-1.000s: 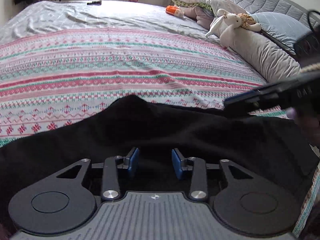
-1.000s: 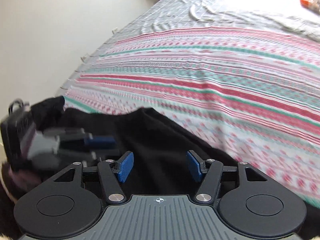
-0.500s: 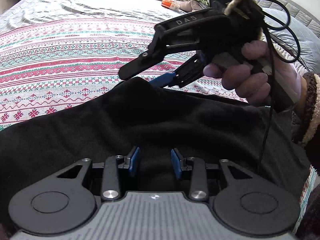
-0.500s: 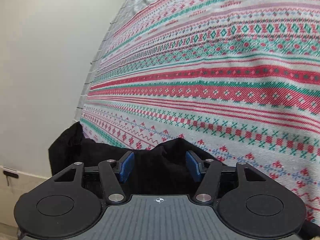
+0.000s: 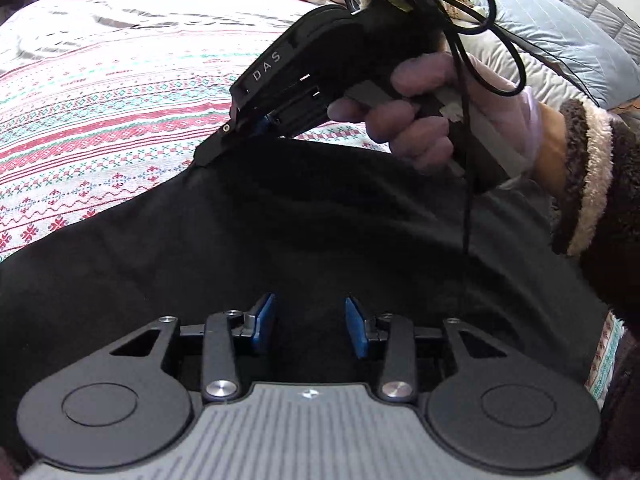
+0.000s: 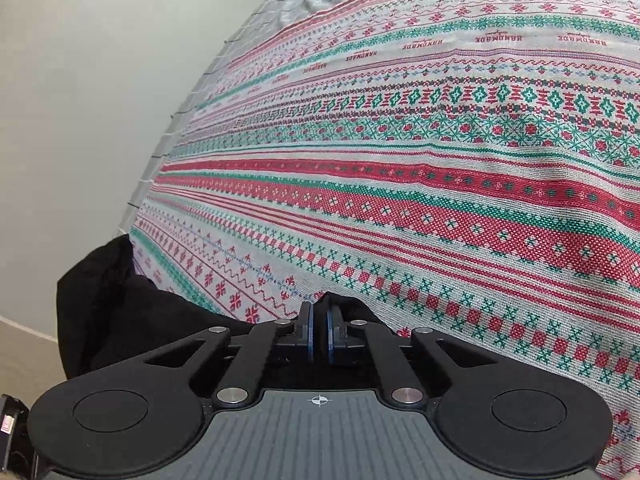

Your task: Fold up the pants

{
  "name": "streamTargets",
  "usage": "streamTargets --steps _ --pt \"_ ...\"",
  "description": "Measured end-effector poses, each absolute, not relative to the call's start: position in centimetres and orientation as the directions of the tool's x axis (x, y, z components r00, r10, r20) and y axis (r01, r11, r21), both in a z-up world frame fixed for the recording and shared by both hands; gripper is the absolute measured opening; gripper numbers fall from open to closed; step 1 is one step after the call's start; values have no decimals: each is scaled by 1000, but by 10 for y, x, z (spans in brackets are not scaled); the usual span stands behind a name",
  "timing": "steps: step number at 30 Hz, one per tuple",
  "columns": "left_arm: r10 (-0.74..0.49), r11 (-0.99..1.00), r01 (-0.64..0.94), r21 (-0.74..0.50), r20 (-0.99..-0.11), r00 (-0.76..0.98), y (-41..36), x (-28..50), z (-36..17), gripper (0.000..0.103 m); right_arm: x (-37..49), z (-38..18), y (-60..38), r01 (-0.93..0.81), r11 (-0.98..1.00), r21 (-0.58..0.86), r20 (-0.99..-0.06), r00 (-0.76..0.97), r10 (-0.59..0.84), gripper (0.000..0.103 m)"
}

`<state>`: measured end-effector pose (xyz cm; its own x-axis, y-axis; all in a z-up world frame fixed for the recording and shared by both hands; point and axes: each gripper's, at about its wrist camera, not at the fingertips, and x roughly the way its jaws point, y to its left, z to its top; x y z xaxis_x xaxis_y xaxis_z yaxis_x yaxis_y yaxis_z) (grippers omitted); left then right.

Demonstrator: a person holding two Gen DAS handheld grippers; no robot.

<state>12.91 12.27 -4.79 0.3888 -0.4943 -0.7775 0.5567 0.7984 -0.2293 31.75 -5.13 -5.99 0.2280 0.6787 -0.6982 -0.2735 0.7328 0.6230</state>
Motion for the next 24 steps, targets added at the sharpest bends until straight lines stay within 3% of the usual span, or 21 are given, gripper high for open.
streamTargets --steps 1,2,5,10,12,14,18,21,24 --pt "-492 798 558 -226 -780 388 122 129 -47 64 317 -60 -56 -263 734 626 -695 239 678 8" --pt "-482 805 553 -217 -782 395 123 131 -45 64 315 -57 -61 -263 751 605 -697 279 660 15" --pt "-436 843 512 -164 -766 472 127 140 -40 64 309 -41 -89 -237 807 541 -710 385 590 17" --pt "-310 893 449 -8 -735 603 127 167 -33 64 249 6 -111 -368 896 247 -737 530 420 17" --pt "-294 887 461 31 -732 615 123 185 -32 64 215 14 -114 -431 894 124 -740 559 373 35" --pt "-313 874 485 21 -739 596 120 202 -32 67 186 14 -130 -452 892 31 -742 587 323 50" --pt "-341 870 492 -41 -770 539 115 228 -36 71 156 -2 -193 -348 937 -31 -766 611 202 51" --pt "-401 876 450 -173 -779 482 114 242 -42 70 146 -20 -234 -260 965 17 -787 592 173 51" --pt "-433 869 439 -228 -780 452 107 239 -46 49 142 -39 -249 -243 970 27 -801 575 166 50"
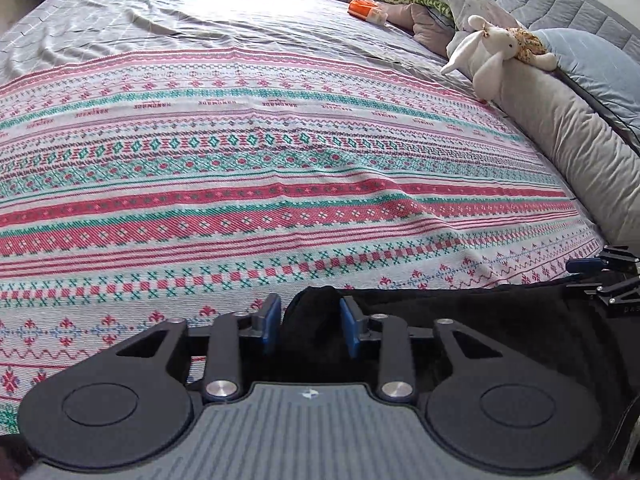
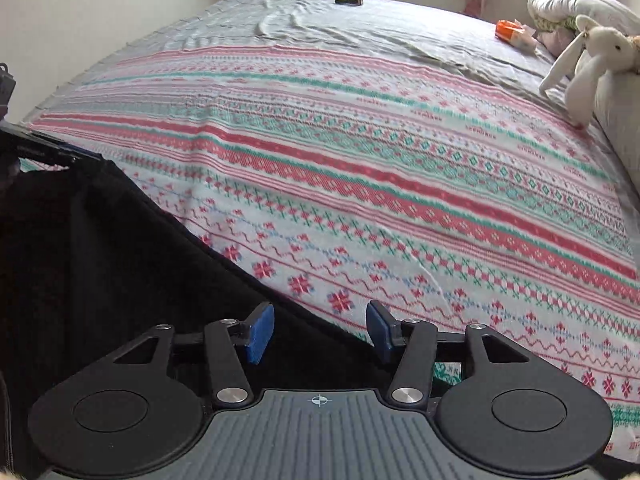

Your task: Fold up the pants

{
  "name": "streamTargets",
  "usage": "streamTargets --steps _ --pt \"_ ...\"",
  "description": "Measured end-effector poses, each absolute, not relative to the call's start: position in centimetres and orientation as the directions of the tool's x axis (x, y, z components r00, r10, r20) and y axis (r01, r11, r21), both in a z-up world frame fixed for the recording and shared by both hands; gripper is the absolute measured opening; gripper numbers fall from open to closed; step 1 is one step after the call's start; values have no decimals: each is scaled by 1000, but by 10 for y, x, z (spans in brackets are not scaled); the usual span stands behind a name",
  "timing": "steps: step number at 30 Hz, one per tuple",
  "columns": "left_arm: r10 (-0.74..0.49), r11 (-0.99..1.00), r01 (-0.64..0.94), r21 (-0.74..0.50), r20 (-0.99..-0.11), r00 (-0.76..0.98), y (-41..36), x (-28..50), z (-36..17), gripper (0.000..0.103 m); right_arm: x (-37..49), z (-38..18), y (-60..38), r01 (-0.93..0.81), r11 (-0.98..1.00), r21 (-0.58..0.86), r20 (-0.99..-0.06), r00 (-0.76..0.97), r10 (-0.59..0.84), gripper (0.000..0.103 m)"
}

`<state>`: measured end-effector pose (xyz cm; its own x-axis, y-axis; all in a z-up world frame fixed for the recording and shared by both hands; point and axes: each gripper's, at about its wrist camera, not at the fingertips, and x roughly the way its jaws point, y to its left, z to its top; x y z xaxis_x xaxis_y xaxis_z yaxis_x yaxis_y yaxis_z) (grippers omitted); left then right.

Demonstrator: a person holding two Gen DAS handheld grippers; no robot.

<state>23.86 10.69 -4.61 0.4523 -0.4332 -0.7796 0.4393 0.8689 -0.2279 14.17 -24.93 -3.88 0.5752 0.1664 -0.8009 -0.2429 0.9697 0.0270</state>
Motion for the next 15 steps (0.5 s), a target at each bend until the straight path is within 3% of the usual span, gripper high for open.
streamTargets --steps 2,4,8,12,15 --pt "-402 880 439 -180 -775 488 100 233 -47 35 138 -45 -256 -245 967 66 -785 586 202 48" --pt "-390 892 419 -168 -756 526 101 230 -45 31 136 -42 -257 -253 966 62 -786 584 204 45" --pt "-384 910 373 -182 -709 591 105 222 -47 30 124 -26 -261 -291 957 16 -766 611 199 41" --pt "-386 918 325 -228 -698 603 111 221 -54 30 120 -30 -269 -296 955 7 -794 578 185 17" --pt "-390 919 308 -247 -690 610 115 220 -54 30 116 -37 -270 -299 954 -10 -799 577 172 16"
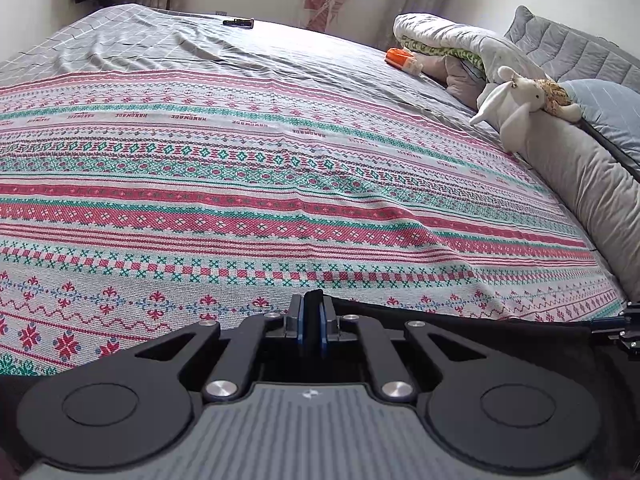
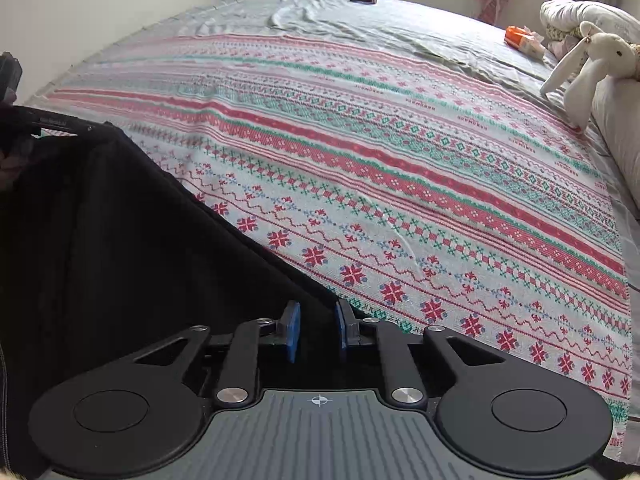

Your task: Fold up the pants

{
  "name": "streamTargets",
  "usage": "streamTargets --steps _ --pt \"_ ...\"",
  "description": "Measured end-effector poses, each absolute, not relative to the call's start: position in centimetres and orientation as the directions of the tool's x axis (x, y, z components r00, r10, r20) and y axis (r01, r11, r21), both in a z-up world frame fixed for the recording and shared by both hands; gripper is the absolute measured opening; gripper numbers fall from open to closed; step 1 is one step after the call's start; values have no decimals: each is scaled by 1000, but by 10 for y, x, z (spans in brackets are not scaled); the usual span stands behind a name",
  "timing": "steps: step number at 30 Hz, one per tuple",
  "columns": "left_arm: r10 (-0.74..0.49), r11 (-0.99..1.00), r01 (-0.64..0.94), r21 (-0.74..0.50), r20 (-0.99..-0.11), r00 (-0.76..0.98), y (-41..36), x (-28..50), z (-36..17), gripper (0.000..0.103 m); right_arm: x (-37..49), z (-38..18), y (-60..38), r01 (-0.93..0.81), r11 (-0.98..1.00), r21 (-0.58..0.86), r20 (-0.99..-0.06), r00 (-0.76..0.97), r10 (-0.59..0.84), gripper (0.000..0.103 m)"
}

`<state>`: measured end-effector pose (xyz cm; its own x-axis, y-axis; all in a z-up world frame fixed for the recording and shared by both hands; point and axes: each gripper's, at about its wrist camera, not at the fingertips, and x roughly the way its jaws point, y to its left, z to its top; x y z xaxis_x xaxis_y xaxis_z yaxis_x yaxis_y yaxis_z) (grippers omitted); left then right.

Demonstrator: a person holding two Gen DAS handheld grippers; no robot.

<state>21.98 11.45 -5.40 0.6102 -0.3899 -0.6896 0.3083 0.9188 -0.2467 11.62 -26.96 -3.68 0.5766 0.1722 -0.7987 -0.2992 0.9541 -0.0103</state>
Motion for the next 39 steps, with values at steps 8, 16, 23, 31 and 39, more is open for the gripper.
streamTargets --steps 8,16,23,31,39 --pt "-373 926 300 -231 -688 622 114 214 -52 30 122 -36 -271 -303 953 29 -808 554 201 22" --pt "-345 937 275 -214 -675 652 110 209 -48 29 115 -34 -267 -285 958 18 -803 567 184 0" --pt "-298 949 284 -134 -669 680 101 205 -58 33 109 -36 -243 -248 952 -182 -771 636 18 0" --pt "-193 970 241 -27 -688 699 104 164 -23 53 75 -8 -211 -222 959 -178 -751 661 14 52" --pt "-189 974 220 -49 -709 679 125 82 -17 68 19 -2 -142 -361 930 67 -757 589 283 53"
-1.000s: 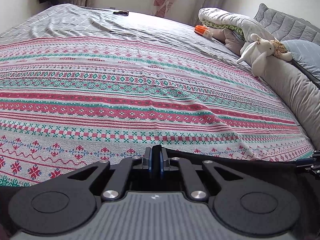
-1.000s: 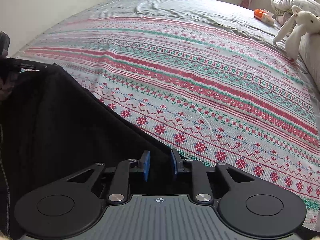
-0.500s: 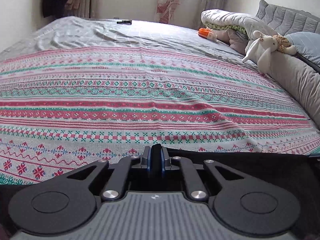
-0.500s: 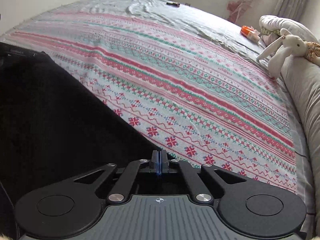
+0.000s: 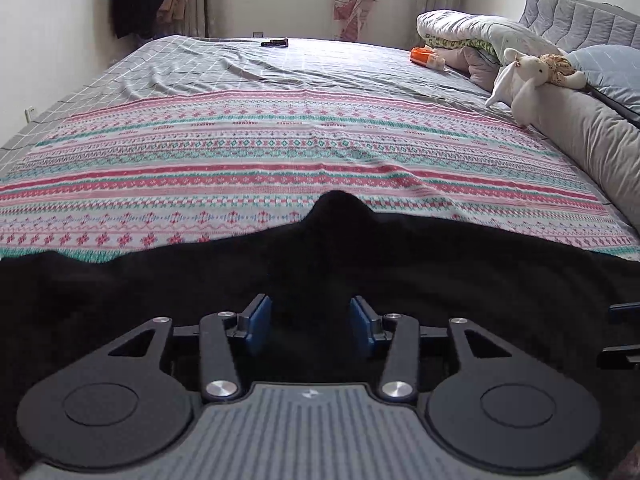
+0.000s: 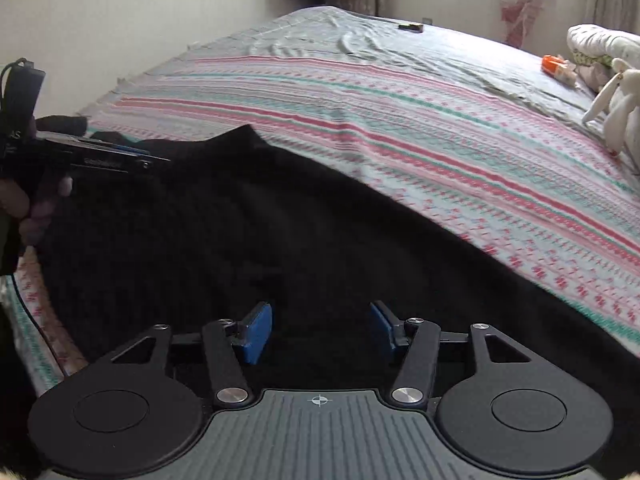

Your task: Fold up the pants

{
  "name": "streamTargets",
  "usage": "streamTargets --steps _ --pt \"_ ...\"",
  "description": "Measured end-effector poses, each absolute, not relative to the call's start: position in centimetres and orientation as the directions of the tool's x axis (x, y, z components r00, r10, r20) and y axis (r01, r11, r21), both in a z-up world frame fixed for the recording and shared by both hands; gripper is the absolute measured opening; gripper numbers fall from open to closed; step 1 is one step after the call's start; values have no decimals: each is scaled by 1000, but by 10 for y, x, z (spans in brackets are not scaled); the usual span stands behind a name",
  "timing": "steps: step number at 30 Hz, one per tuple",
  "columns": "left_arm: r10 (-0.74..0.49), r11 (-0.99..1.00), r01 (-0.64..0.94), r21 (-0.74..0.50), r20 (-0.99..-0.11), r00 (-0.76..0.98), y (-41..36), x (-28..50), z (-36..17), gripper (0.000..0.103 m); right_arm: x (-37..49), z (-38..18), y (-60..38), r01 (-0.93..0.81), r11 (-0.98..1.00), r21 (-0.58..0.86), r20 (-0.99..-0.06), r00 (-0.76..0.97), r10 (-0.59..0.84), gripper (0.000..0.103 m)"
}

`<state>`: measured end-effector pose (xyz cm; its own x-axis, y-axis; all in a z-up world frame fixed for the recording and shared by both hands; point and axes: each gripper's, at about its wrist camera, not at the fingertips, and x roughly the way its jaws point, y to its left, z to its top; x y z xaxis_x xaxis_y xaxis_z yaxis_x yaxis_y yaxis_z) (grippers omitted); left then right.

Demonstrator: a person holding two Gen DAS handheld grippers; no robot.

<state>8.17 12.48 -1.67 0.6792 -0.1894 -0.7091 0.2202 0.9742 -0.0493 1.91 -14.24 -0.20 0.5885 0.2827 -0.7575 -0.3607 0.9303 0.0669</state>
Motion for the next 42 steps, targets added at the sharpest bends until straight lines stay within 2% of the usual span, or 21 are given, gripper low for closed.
streamTargets --steps 5,7,10,11,16,20,27,28,31,32,34,35,37,42 --pt "-162 976 218 -23 -744 649 140 51 -36 68 -3 -27 -115 -386 906 176 -775 513 369 53" --pt "-129 978 207 9 -756 642 150 43 -41 68 -13 -38 -112 -405 903 144 -801 488 347 54" --pt "-81 987 160 34 -746 661 177 26 -38 68 -39 -39 -115 -460 888 31 -807 512 294 63" --pt "-73 991 135 24 -739 670 189 20 -34 68 -43 -38 -123 -431 902 39 -816 508 278 67" --pt "19 996 -78 -50 -711 703 258 -4 -25 70 -60 -35 -140 -378 926 -5 -832 515 206 68" --pt "32 944 -254 -210 -707 706 314 -20 -27 70 -67 -28 -133 -364 931 -41 -799 572 188 69" --pt "72 917 -307 -254 -653 754 339 -4 -28 69 -59 -27 -97 -425 905 -23 -767 588 257 70" --pt "83 917 -313 -247 -649 756 338 0 -28 64 -59 -26 -92 -436 900 -18 -762 589 270 70" --pt "146 921 -342 -185 -653 744 338 9 -32 33 -56 -29 -83 -451 892 9 -765 572 297 70" --pt "165 921 -352 -164 -655 737 337 12 -32 30 -55 -31 -83 -451 892 20 -772 560 300 70" --pt "212 923 -365 -118 -636 742 334 14 -31 29 -55 -38 -83 -443 896 22 -801 528 281 71" --pt "228 926 -365 -97 -628 744 335 10 -31 29 -56 -42 -83 -444 896 18 -809 520 274 76" --pt "235 931 -359 -66 -646 726 334 12 -36 31 -61 -45 -82 -471 882 -4 -799 532 281 79" --pt "247 936 -350 -24 -663 707 325 2 -33 53 -66 -40 -86 -464 886 12 -800 527 287 79"
